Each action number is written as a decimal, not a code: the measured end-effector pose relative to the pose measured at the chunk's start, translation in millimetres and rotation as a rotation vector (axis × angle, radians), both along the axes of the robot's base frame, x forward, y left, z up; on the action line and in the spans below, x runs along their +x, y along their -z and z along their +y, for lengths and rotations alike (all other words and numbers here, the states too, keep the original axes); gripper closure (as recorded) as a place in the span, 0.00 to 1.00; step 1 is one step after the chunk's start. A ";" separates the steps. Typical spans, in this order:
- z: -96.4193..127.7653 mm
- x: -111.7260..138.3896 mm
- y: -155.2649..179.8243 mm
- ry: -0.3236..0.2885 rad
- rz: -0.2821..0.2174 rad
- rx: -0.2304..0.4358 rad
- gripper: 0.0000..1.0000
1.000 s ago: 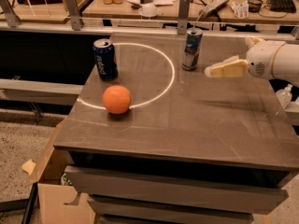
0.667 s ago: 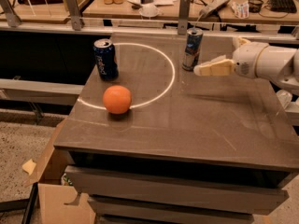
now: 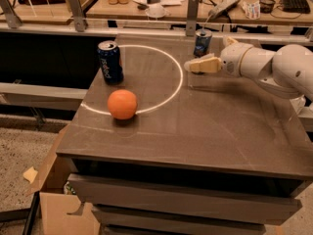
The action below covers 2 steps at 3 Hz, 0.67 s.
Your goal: Knock redbull can over
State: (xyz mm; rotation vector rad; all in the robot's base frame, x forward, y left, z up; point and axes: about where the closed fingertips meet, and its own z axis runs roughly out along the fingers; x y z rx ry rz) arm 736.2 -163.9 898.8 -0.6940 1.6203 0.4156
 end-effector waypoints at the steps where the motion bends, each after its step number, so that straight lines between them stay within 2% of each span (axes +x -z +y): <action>1: 13.4 9.9 7.9 -0.022 0.000 0.013 0.24; 2: 19.4 11.3 7.6 -0.034 -0.018 0.010 0.46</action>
Offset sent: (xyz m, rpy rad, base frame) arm 0.0125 0.0206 -0.0064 0.0037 -0.0434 0.0409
